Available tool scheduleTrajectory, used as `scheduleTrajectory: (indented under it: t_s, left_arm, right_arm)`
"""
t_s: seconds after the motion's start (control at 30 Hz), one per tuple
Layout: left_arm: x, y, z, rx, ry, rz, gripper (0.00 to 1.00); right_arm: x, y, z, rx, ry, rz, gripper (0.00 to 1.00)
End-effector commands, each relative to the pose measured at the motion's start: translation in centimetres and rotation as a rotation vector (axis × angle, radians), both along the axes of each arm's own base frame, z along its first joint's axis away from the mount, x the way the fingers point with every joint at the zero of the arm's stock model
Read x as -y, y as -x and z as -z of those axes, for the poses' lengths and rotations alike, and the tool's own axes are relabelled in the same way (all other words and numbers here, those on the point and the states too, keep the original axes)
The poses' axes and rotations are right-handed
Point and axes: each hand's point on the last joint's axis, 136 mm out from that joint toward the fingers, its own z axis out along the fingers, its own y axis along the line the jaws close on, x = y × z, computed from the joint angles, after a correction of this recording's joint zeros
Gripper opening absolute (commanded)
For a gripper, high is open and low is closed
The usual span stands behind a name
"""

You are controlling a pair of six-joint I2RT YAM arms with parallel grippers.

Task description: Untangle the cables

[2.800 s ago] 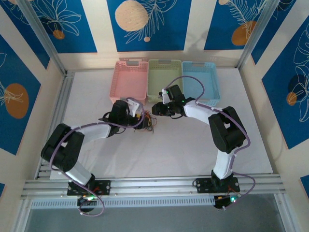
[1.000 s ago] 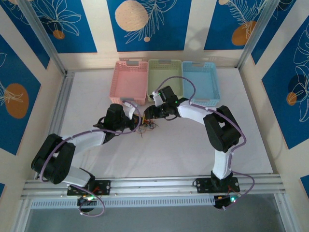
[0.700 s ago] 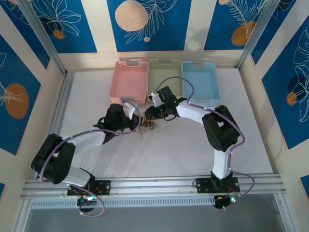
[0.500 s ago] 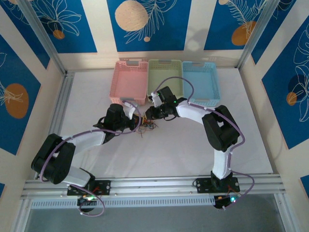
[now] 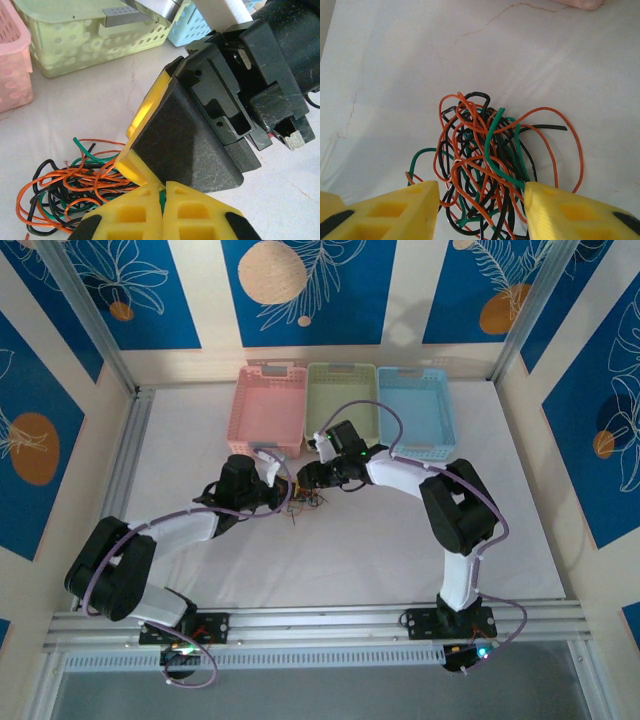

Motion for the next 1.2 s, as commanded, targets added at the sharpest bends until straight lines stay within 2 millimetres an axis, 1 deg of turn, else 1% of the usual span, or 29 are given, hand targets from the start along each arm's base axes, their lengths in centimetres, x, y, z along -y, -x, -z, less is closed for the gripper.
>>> scheduleTrajectory:
  t_s: [0.0,0.2,0.3,0.47,0.6,0.67,0.8,0.87,1.0,1.07,1.17]
  left_arm:
    - [0.7,0.1,-1.0,0.031,0.017,0.035,0.0]
    - [0.7,0.1,-1.0,0.032,0.017,0.036,0.0]
    - [0.7,0.2,-1.0,0.031,0.018,0.037,0.0]
    - [0.7,0.1,-1.0,0.032,0.017,0.035,0.0]
    - [0.6,0.1,-1.0,0.033,0.015,0.031,0.0]
    - [0.5,0.0,-0.9,0.031,0.01,0.024,0.0]
    - [-0.3,-0.7,-0.4,0.025,-0.027,-0.034,0.0]
    - [-0.9,-1.0,-0.4,0.03,-0.041,-0.067,0.0]
    - [-3.1,-1.9,-0.6,0.054,-0.052,-0.181,0.0]
    - [-4.1,-2.2,-0.7,0.058,-0.044,-0.225,0.0]
    - [-5.4,-2.6,-0.7,0.054,-0.04,-0.283,0.0]
  right_arm:
    - [-0.9,0.4,-1.1,0.008,-0.017,-0.037,0.44]
    - [-1.1,0.5,-1.0,0.003,-0.015,-0.044,0.32]
    - [-1.1,0.5,-1.1,0.004,-0.018,-0.047,0.29]
    - [-1.0,0.5,-1.2,0.015,-0.014,-0.039,0.22]
    - [-0.7,0.4,-1.4,0.038,-0.011,-0.027,0.11]
    - [-0.5,0.3,-1.7,0.057,-0.013,-0.019,0.0]
    - [0.1,0.2,-2.6,0.103,-0.027,-0.001,0.0]
    - [0.7,0.1,-3.2,0.131,-0.032,0.025,0.0]
    - [4.0,-1.1,-4.2,0.196,-0.014,0.164,0.0]
    - [6.4,-1.9,-4.7,0.216,-0.011,0.265,0.0]
    - [10.6,-2.9,-4.7,0.212,-0.005,0.44,0.0]
